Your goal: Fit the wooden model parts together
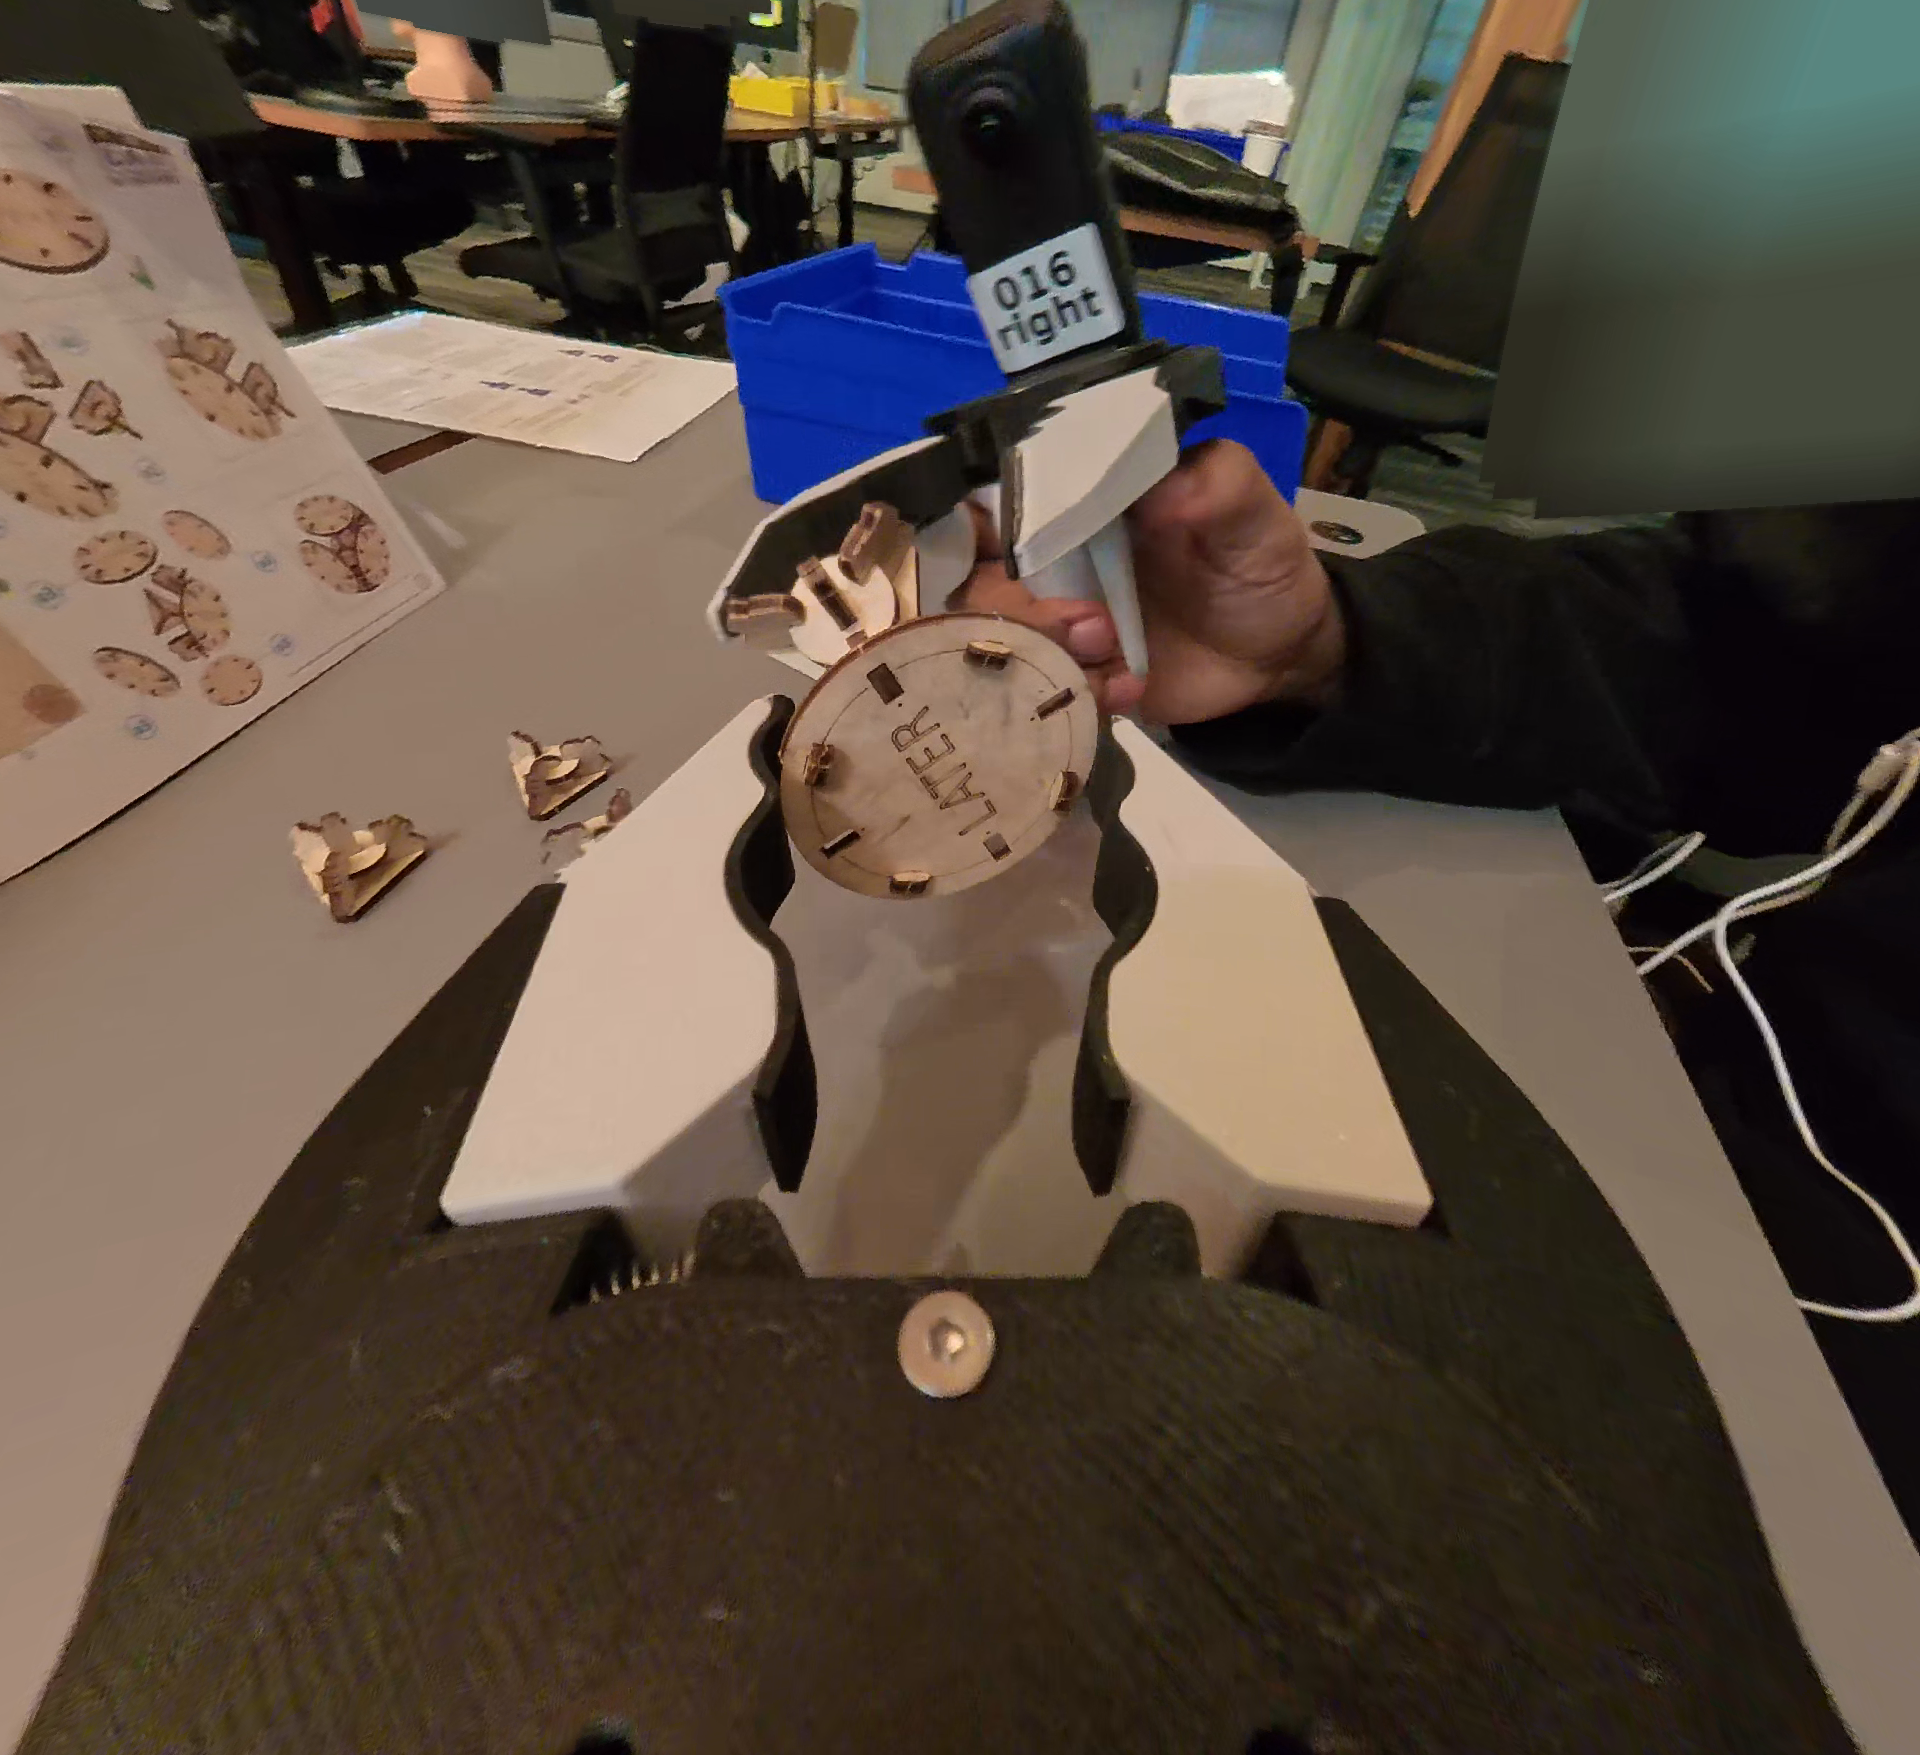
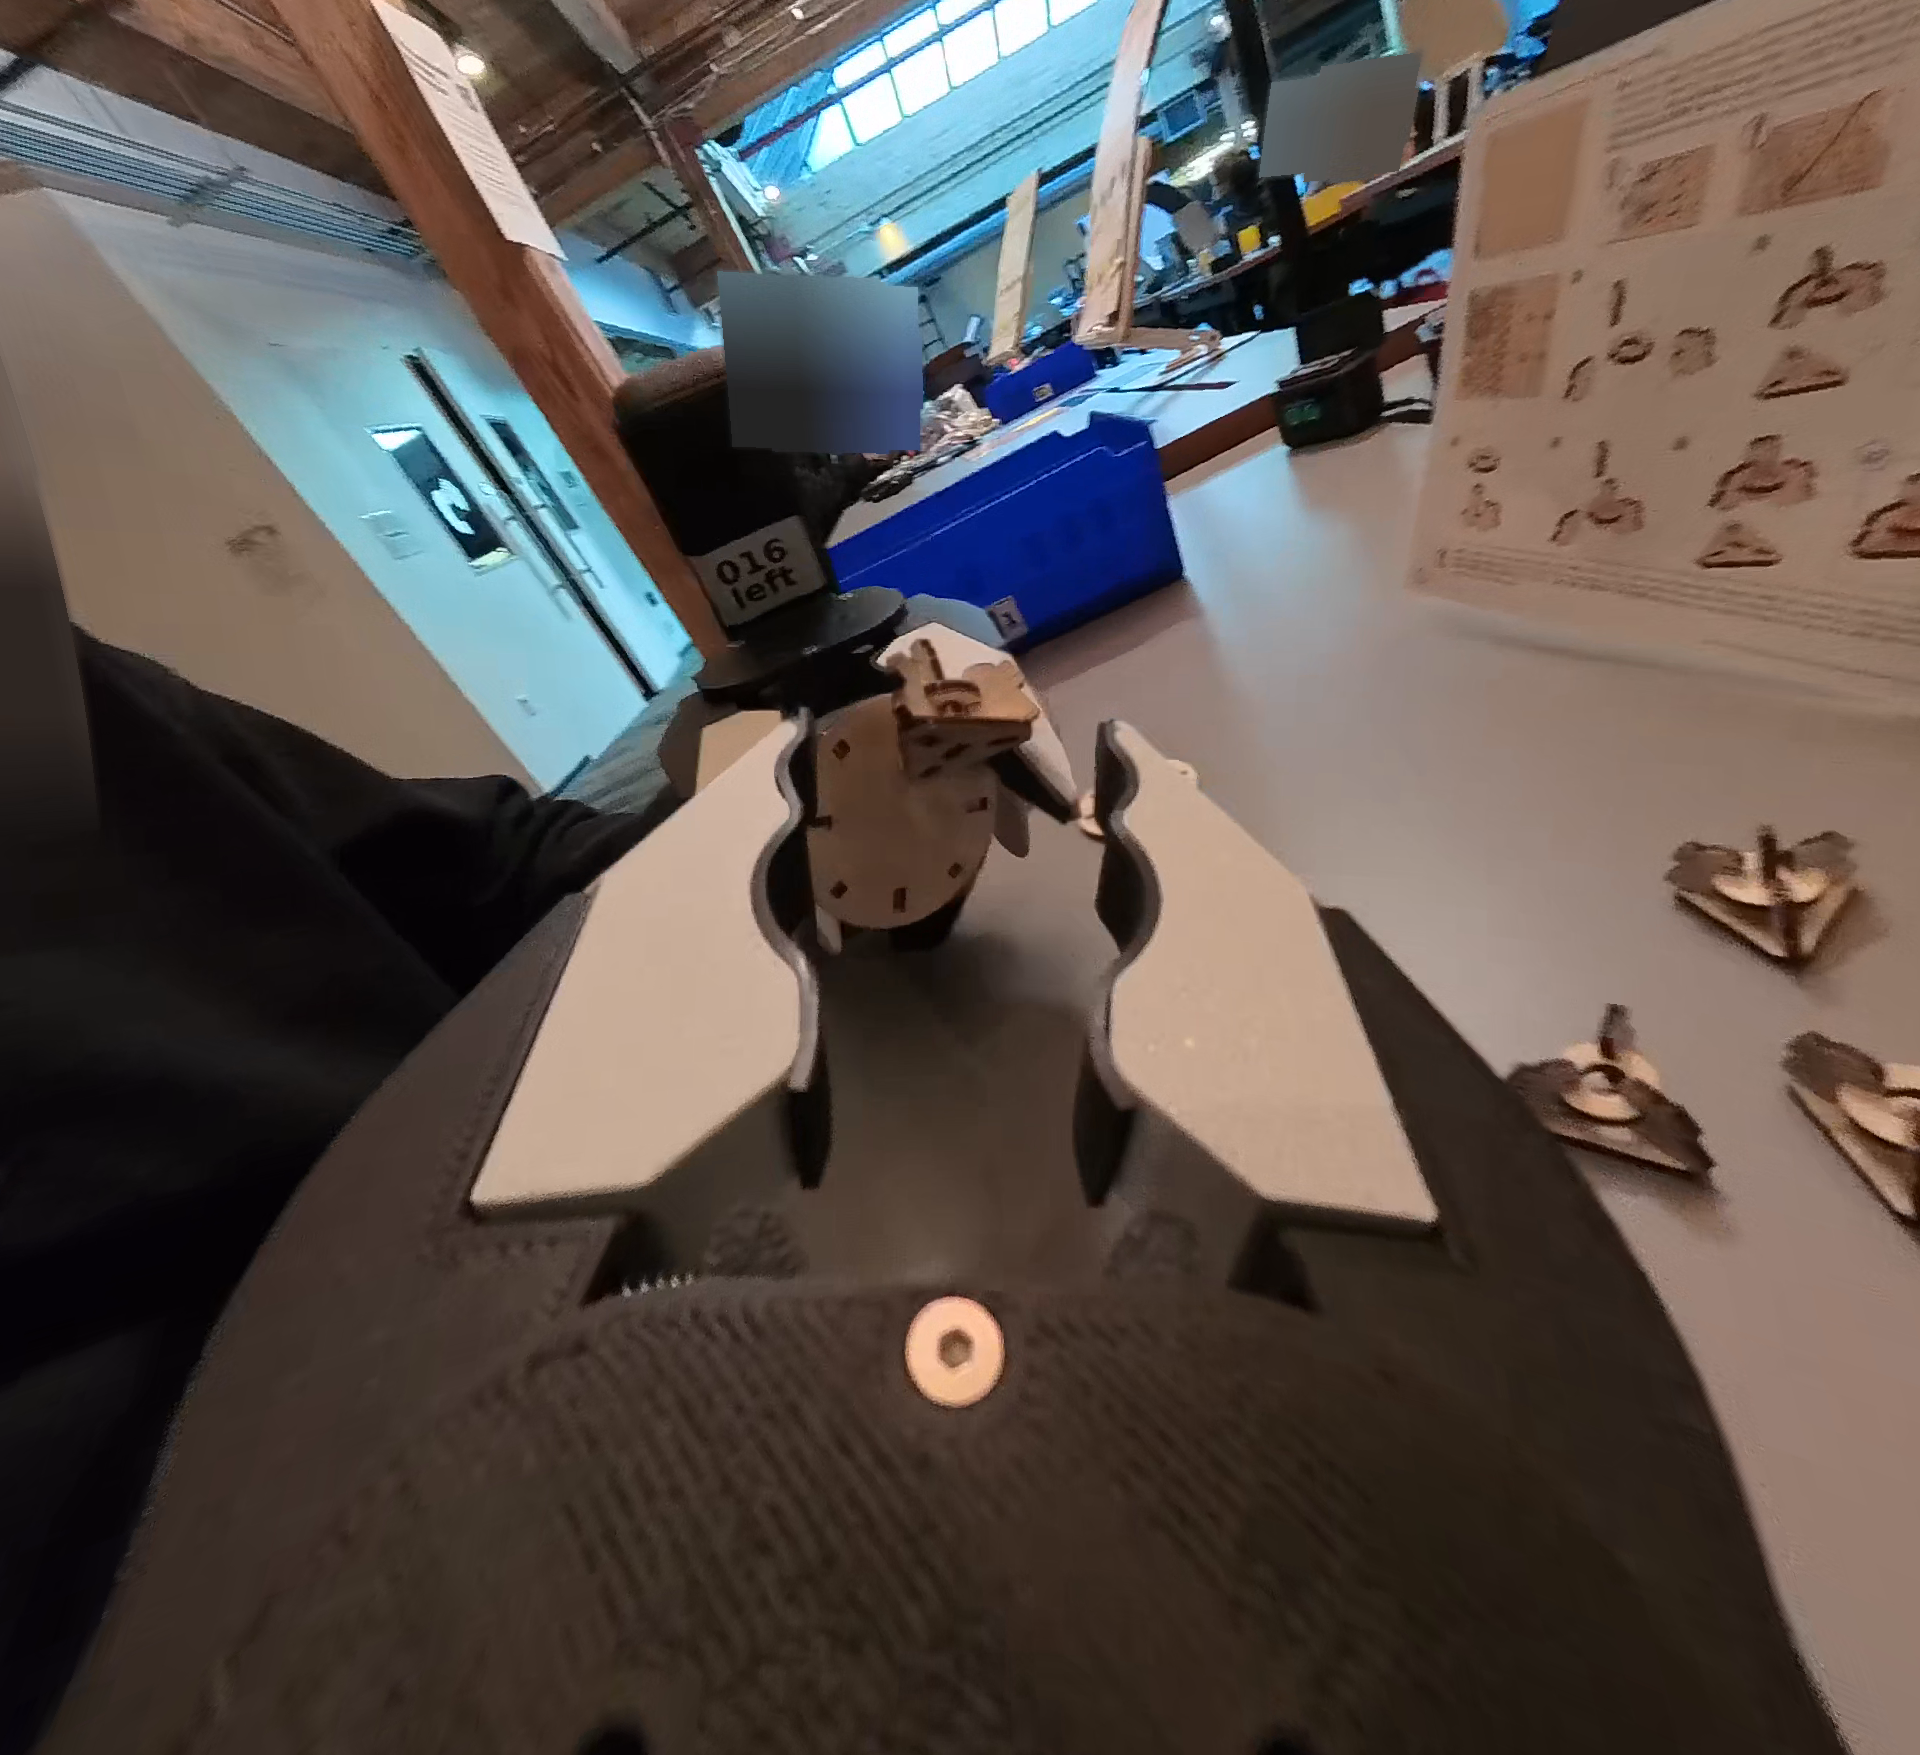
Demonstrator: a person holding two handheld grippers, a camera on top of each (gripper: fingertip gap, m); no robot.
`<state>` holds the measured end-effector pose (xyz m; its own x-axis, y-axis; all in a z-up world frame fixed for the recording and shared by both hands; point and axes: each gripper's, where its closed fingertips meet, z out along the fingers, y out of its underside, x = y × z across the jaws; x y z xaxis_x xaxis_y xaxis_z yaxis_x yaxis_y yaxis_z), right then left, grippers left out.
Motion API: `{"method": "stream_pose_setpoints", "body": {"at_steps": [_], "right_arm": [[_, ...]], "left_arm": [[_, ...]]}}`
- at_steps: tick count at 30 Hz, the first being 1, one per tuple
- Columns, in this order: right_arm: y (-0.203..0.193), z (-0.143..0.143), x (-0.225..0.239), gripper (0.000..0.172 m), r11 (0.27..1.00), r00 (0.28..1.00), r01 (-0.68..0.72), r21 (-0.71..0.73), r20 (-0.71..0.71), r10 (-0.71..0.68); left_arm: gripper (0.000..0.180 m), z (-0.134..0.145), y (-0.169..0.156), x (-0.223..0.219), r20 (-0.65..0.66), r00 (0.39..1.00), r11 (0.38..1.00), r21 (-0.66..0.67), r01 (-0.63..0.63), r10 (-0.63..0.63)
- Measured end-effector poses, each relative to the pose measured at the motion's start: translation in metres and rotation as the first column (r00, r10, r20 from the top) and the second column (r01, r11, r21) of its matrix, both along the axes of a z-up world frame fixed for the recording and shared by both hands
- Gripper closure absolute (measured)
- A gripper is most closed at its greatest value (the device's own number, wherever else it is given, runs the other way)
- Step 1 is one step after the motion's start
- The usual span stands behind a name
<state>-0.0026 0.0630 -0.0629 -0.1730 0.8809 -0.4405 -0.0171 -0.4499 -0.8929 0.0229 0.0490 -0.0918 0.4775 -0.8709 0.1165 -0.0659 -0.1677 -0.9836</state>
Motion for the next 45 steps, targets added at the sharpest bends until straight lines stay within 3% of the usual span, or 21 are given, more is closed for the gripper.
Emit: {"method": "stream_pose_setpoints", "body": {"at_steps": [7, 13, 27, 36, 39, 43, 45], "right_arm": [[-0.021, 0.003, 0.000, 0.124, 0.980, 0.983, -0.180, -0.082, -0.055, 0.176], [-0.030, 0.006, -0.001, 0.138, 0.976, 0.976, -0.210, -0.054, -0.073, 0.205], [-0.012, 0.019, 0.006, 0.141, 0.989, 0.983, -0.121, -0.079, -0.148, 0.108], [0.009, 0.035, 0.020, 0.141, 0.928, 0.939, -0.185, -0.323, -0.336, 0.071], [0.017, 0.036, 0.022, 0.141, 0.889, 0.918, -0.217, -0.404, -0.393, 0.045], [0.011, 0.030, 0.013, 0.141, 0.915, 0.938, -0.177, -0.362, -0.344, 0.045], [0.010, 0.028, 0.010, 0.141, 0.925, 0.944, -0.160, -0.345, -0.329, 0.040]], "left_arm": [[0.125, 0.012, -0.024, 0.011, 0.090, 0.983, 0.986, -0.032, 0.165, -0.162], [0.125, 0.014, -0.030, 0.012, 0.111, 0.973, 0.977, -0.049, 0.207, -0.200], [0.125, 0.012, -0.018, 0.007, 0.114, 0.985, 0.988, -0.064, 0.138, -0.130], [0.119, 0.000, -0.001, 0.004, 0.100, 0.994, 0.992, -0.122, 0.043, -0.031], [0.118, 0.000, 0.005, 0.004, 0.158, 0.987, 0.984, -0.177, 0.026, 0.002], [0.118, 0.016, 0.004, 0.007, 0.319, 0.947, 0.968, -0.241, 0.064, 0.017], [0.118, 0.017, 0.002, 0.010, 0.326, 0.945, 0.970, -0.235, 0.055, 0.026]]}}
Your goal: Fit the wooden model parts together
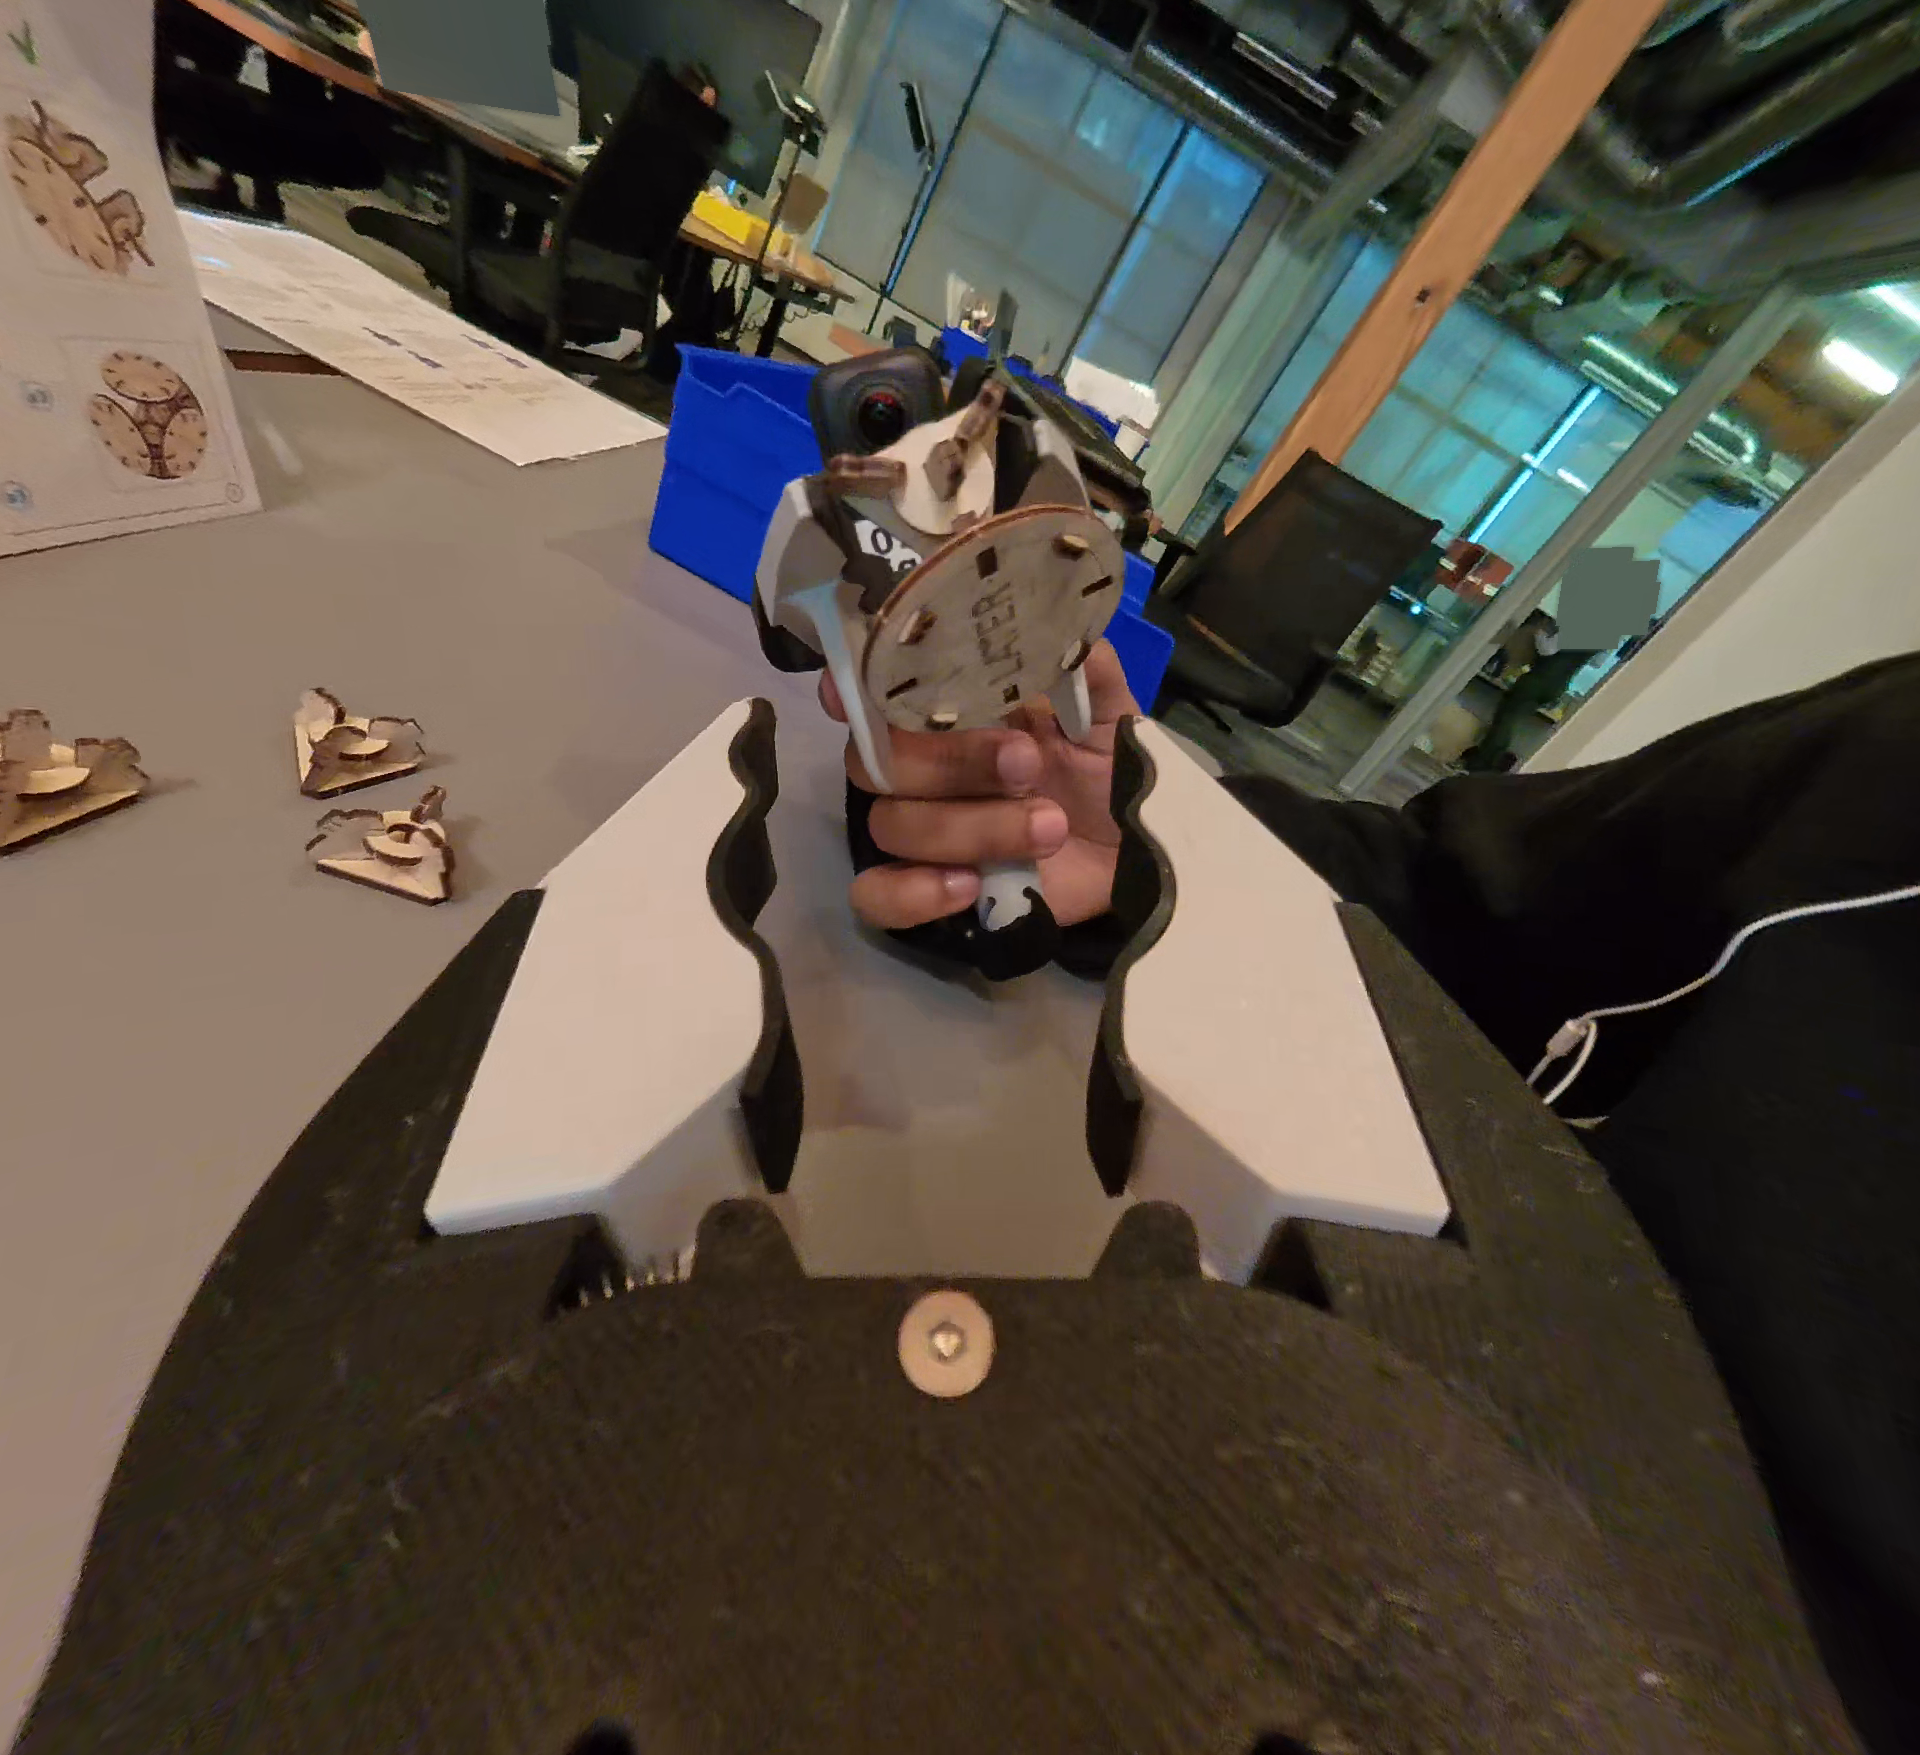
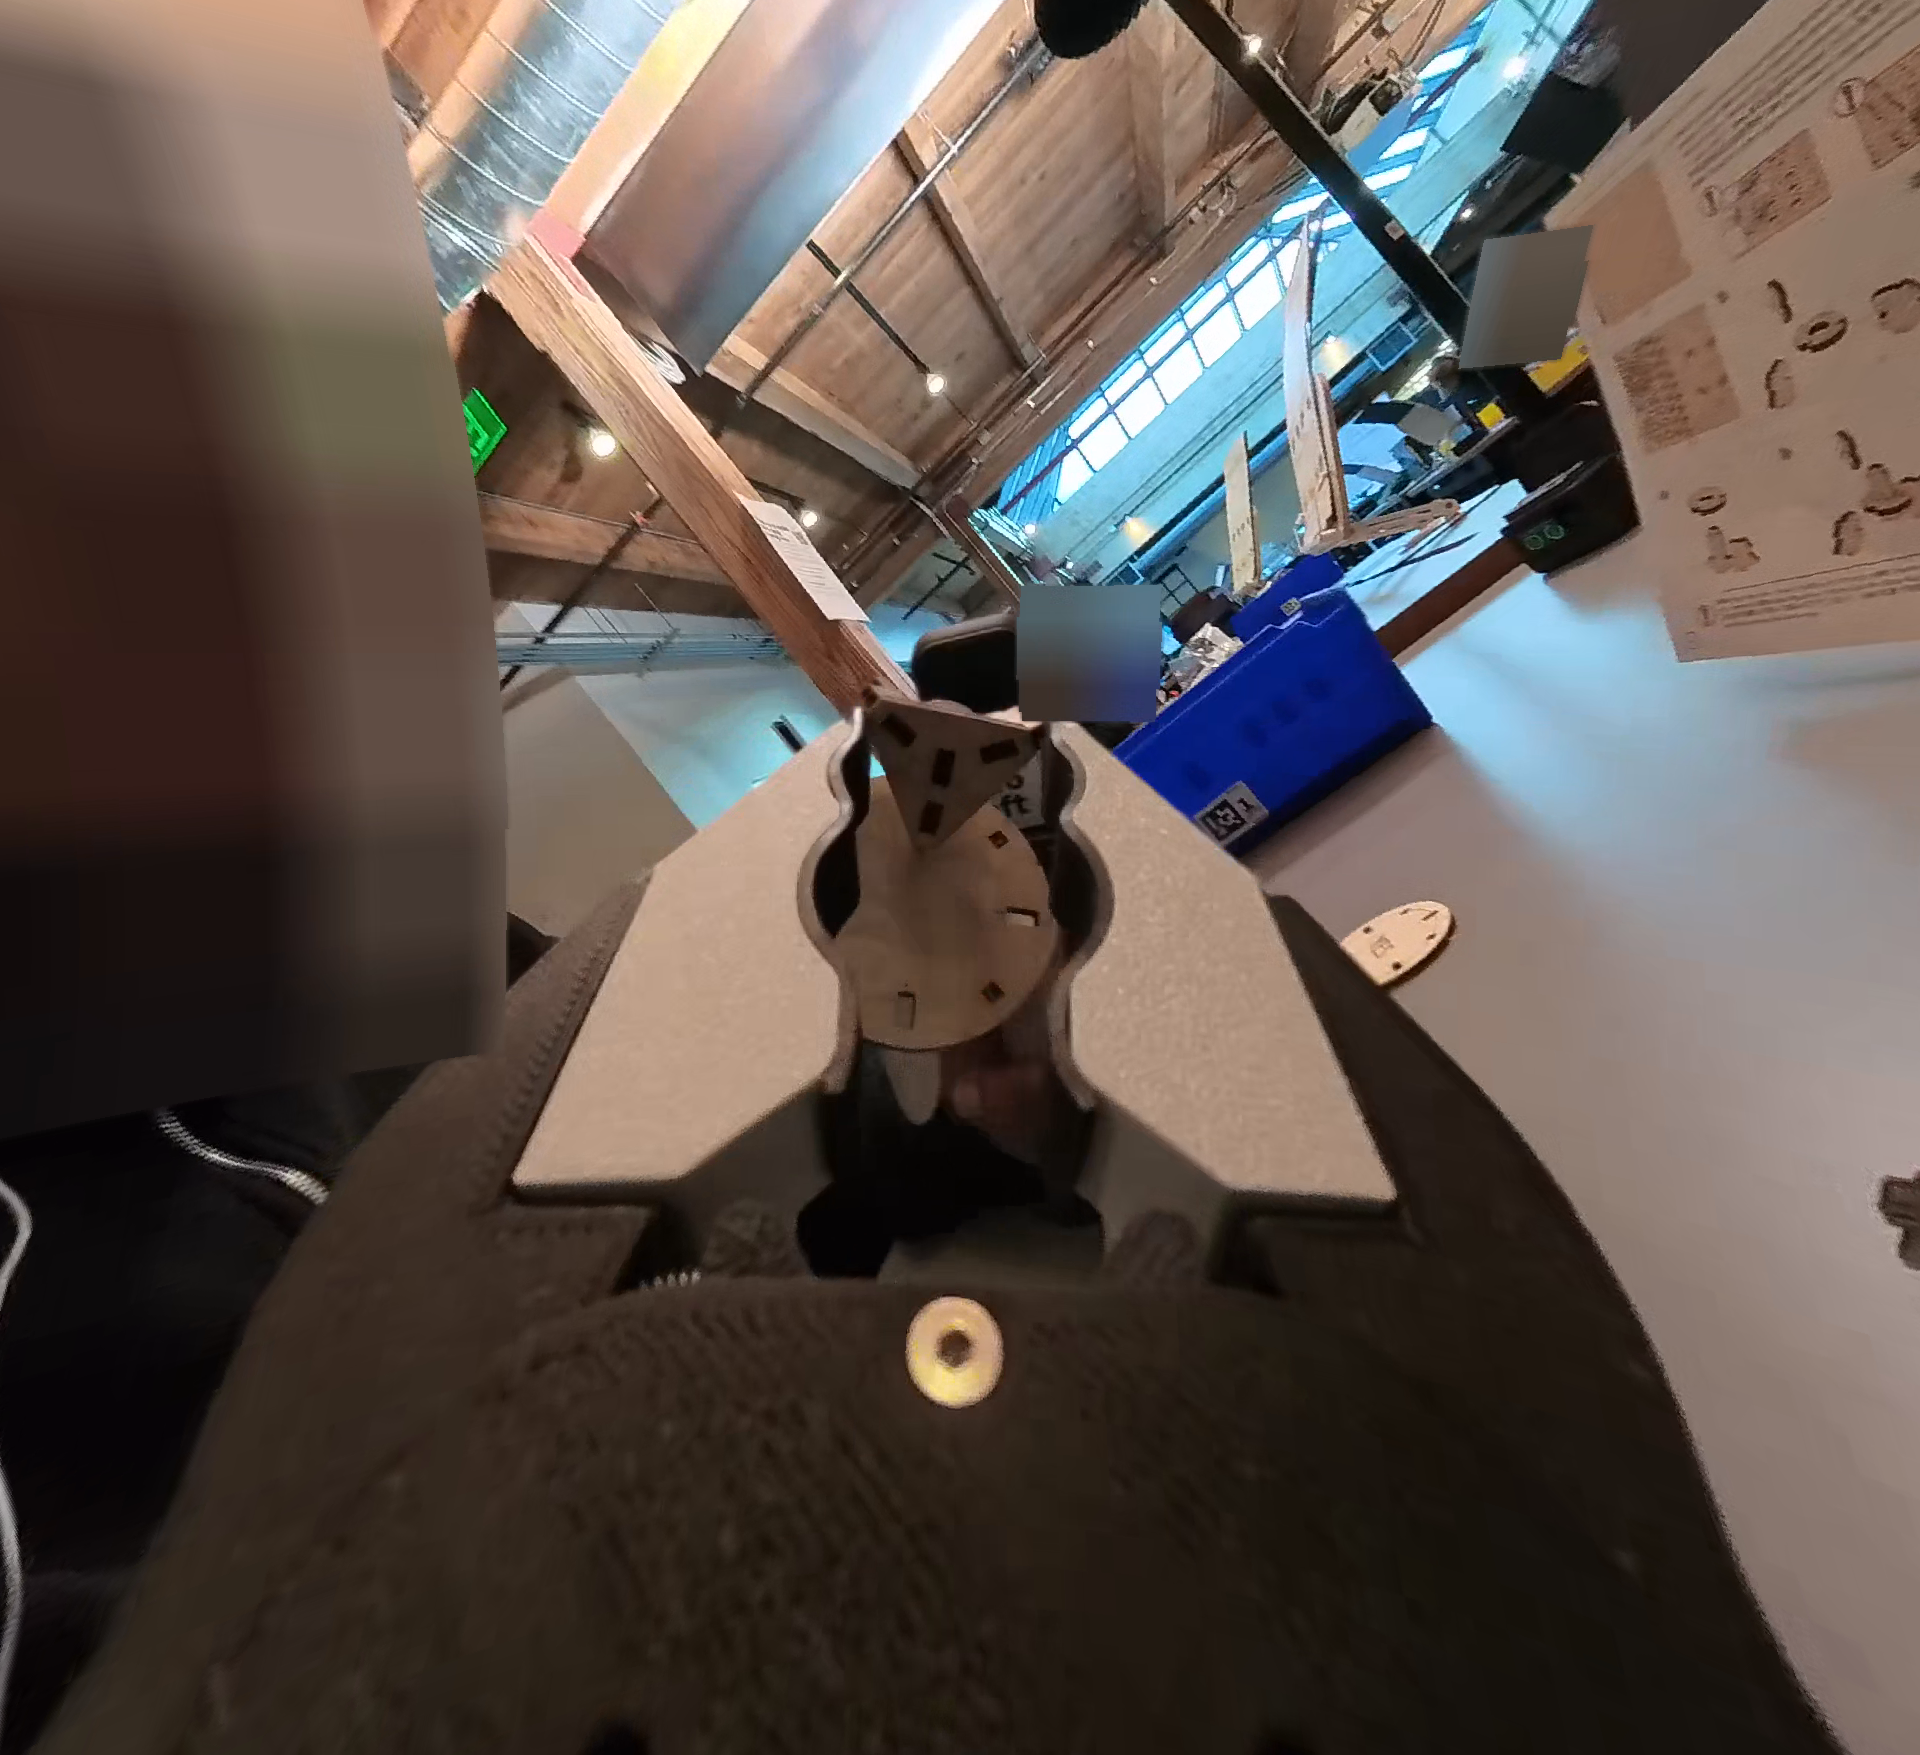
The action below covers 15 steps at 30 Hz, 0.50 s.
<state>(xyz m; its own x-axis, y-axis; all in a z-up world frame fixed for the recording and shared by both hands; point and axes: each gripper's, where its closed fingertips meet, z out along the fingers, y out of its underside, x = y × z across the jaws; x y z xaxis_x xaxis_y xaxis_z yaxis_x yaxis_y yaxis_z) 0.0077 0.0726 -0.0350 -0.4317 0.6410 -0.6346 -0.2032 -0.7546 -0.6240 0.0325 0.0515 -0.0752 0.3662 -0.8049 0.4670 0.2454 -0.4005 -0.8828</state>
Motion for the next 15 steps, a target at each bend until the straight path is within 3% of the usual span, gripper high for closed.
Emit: {"method": "stream_pose_setpoints", "body": {"at_steps": [3, 11, 15], "right_arm": [[0.001, -0.003, -0.002, 0.141, 0.998, 0.999, 0.046, 0.043, 0.022, -0.047], [0.007, -0.005, -0.002, 0.141, 0.955, 0.975, 0.190, 0.226, 0.071, -0.211], [0.007, -0.008, -0.005, 0.141, 0.936, 0.964, 0.215, 0.279, 0.091, -0.249]], "left_arm": [[0.117, -0.003, -0.003, 0.005, -0.015, 1.000, 1.000, -0.005, -0.004, 0.004], [0.117, 0.001, 0.003, -0.004, 0.123, 0.992, 0.992, -0.127, -0.018, 0.034], [0.119, 0.005, 0.000, -0.004, 0.127, 0.992, 0.994, -0.106, -0.006, 0.020]]}}
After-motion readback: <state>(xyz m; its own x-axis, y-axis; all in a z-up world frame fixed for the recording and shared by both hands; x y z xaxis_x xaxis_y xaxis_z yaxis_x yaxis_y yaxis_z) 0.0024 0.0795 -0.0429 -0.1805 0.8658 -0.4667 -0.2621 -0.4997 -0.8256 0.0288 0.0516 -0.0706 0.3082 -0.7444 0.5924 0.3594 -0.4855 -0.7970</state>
